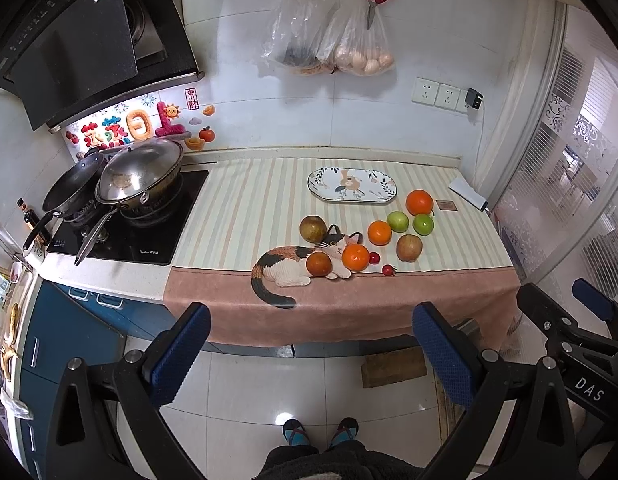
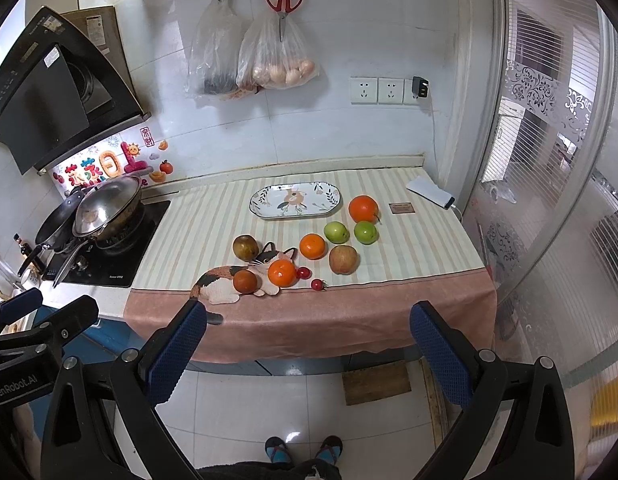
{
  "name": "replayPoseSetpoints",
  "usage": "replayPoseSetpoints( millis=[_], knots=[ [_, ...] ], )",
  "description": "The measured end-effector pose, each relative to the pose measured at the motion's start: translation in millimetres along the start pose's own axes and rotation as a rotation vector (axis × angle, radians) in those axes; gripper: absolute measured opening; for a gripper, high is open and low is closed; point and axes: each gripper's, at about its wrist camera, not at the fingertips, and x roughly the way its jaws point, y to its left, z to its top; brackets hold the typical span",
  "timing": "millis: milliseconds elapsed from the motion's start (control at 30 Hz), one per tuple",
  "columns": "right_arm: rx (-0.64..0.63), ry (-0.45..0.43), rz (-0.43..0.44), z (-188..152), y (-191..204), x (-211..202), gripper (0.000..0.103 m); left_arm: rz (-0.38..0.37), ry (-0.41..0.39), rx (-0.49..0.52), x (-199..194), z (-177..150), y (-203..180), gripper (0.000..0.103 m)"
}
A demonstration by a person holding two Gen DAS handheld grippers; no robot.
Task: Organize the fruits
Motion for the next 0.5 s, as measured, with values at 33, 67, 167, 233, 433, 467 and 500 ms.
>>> replayPoseSetpoints(
  millis=[33,67,167,233,433,467,500],
  knots=[
    [0.001,-0.001,0.000,0,0,-1,0.103,0.000,0.000,-0.001,1,-2,-1,0.103],
    [0.000,-0.001,-0.001,0,0,-1,0.103,0.001,-0.001,0.000,1,-2,-1,0.103],
    [0.002,-0.002,0.001,-1,-1,-3,0.103,0.000,-0.001,-0.001,1,-1,-1,0.103],
    [0.001,-0.003,0.001,-1,-1,-3,0.103,0.001,-0.002,-0.001,1,-1,-1,0.103],
    [0.001,-0.013,0.006,-4,-1,-10,0.103,0.001,-0.004,0.000,-1,-2,-2,0.103],
    [0.003,-0.012,0.008,-4,-1,-10,0.103,0.002,-0.006,0.000,-2,-1,-2,0.103],
    [0.004,-0.013,0.009,-6,-1,-12,0.103,0.003,-0.005,0.001,-1,-2,-2,0.103]
  ],
)
